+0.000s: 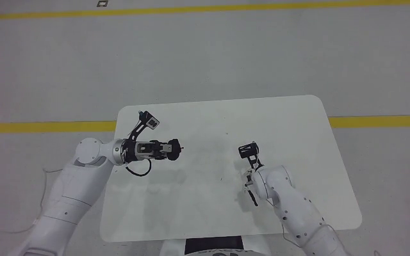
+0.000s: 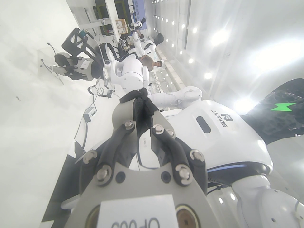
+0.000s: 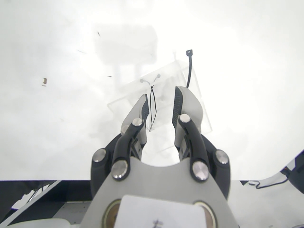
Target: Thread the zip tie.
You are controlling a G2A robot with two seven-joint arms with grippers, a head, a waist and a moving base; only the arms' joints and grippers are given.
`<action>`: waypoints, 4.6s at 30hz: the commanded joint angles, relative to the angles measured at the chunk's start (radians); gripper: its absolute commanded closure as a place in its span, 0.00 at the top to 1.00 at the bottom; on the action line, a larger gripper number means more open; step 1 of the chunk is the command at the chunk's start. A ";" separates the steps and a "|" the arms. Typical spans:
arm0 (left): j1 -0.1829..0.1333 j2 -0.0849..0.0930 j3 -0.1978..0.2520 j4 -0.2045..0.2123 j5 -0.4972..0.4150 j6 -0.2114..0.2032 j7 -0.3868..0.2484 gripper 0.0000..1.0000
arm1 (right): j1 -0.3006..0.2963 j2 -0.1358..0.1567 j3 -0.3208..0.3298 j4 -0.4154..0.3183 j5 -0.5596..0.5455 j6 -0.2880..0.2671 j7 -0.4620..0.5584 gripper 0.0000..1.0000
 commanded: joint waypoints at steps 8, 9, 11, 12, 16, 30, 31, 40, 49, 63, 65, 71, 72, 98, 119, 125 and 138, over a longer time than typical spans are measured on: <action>0.000 0.000 0.000 0.000 0.000 0.000 0.000 0.00 | -0.017 -0.005 0.013 -0.012 -0.052 0.033 0.000 0.24; 0.000 0.000 0.000 0.000 0.000 0.000 0.000 0.00 | -0.015 -0.007 0.010 -0.007 -0.060 0.039 -0.001 0.24; 0.000 0.000 0.000 0.000 0.000 0.000 0.000 0.00 | -0.008 -0.011 0.001 0.008 -0.071 0.049 -0.003 0.24; 0.000 0.000 0.000 0.000 0.000 0.000 0.000 0.00 | -0.003 -0.012 -0.002 0.016 -0.071 0.053 -0.004 0.23; 0.000 0.000 0.000 0.000 0.000 0.000 0.000 0.00 | 0.021 -0.015 -0.018 0.052 -0.071 0.060 -0.003 0.24; 0.000 0.000 0.000 0.000 0.000 0.000 0.000 0.00 | 0.041 -0.031 -0.010 0.080 -0.071 0.060 0.008 0.00; 0.000 0.000 0.000 0.000 0.000 0.000 0.000 0.00 | 0.041 -0.032 -0.008 0.079 -0.071 0.060 0.008 0.00; 0.000 0.000 0.000 0.000 0.000 0.000 0.000 0.00 | 0.018 -0.030 0.009 0.031 -0.071 0.054 0.015 0.00; 0.000 0.000 0.000 0.000 0.000 0.000 0.000 0.00 | -0.025 -0.029 0.047 -0.025 -0.037 0.004 0.003 0.00; 0.000 0.000 0.000 0.000 0.000 0.000 0.000 0.00 | -0.005 -0.033 0.066 0.014 0.023 -0.085 0.035 0.26; 0.000 0.000 0.000 0.000 0.000 0.000 0.000 0.00 | 0.002 -0.035 0.063 0.024 0.025 -0.084 0.036 0.25; 0.000 0.000 0.000 0.000 0.000 0.000 0.000 0.00 | 0.014 -0.039 0.057 0.048 0.028 -0.086 0.036 0.24; 0.000 0.000 0.000 0.000 0.000 0.000 0.000 0.00 | 0.016 -0.040 0.057 0.052 0.028 -0.086 0.036 0.24; 0.000 0.000 0.000 0.000 0.000 0.000 0.000 0.00 | 0.023 -0.049 0.062 0.076 0.023 -0.091 0.036 0.14; 0.000 0.000 0.000 0.000 0.000 0.000 0.000 0.00 | 0.033 -0.059 0.055 0.105 0.015 -0.089 0.036 0.00; 0.000 0.000 0.000 0.000 0.000 0.000 0.000 0.00 | 0.027 -0.060 0.066 0.088 0.020 -0.080 0.036 0.00; 0.000 0.000 0.000 0.000 0.000 0.000 0.000 0.00 | -0.087 -0.049 0.158 -0.115 0.051 -0.070 -0.035 0.00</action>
